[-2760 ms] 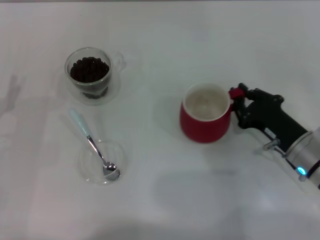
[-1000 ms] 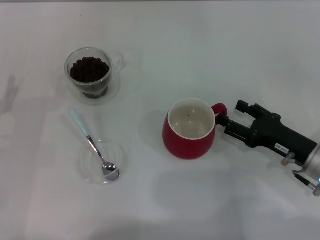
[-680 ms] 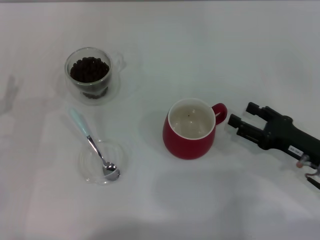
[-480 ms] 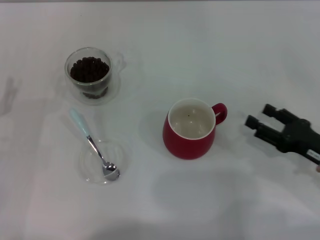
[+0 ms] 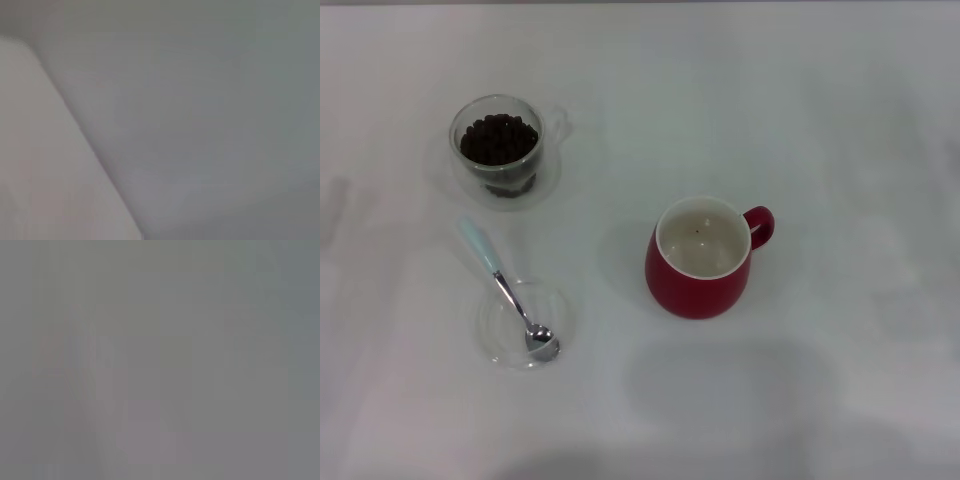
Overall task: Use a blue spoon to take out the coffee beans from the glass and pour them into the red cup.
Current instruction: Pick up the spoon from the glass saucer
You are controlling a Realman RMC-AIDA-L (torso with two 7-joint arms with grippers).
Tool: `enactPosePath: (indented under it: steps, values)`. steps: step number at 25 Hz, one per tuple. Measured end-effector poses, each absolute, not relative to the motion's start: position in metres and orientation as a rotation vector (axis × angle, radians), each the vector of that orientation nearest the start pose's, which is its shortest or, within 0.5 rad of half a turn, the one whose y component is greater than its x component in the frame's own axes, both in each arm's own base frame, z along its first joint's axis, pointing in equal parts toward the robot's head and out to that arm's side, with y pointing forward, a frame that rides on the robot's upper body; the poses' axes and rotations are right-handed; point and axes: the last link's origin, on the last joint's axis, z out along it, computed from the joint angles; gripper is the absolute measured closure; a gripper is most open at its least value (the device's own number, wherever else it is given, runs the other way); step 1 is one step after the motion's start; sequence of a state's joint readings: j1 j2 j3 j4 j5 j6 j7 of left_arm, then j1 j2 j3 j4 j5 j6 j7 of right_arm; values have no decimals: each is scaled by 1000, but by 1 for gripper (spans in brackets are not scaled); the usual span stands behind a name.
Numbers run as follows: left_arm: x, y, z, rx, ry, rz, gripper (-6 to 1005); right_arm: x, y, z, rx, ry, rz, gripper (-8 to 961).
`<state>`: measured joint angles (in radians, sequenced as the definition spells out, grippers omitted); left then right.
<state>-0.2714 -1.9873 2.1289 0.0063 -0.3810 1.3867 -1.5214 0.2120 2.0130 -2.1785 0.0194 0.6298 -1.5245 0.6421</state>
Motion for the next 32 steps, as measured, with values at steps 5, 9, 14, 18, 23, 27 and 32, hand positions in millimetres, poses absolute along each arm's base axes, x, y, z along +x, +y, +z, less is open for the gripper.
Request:
enactPosePath:
  steps: [5,9,14,18,23,27,32]
  values:
    - [-380,254,14,-1533,-1760,-1338,200,375,254,46,-1408,651,985,119]
    - [-375,254,4,-1660,-1815,-1251,232,367,270,42,-1436,654,995,119]
    - [-366,258,-5,-1831,-1800,-1152,313,364,278,37,-1446,682,996,119]
    - [-363,268,-6,-1953,-1780,-1042,362,364,278,36,-1446,689,997,119]
    - [-358,273,-12,-2067,-1783,-925,417,364,277,36,-1440,705,1009,120]
    - [-356,274,-18,-2133,-1787,-843,450,366,275,36,-1429,735,1032,120]
    - [-353,278,-19,-2159,-1770,-833,451,366,274,34,-1440,744,1032,120]
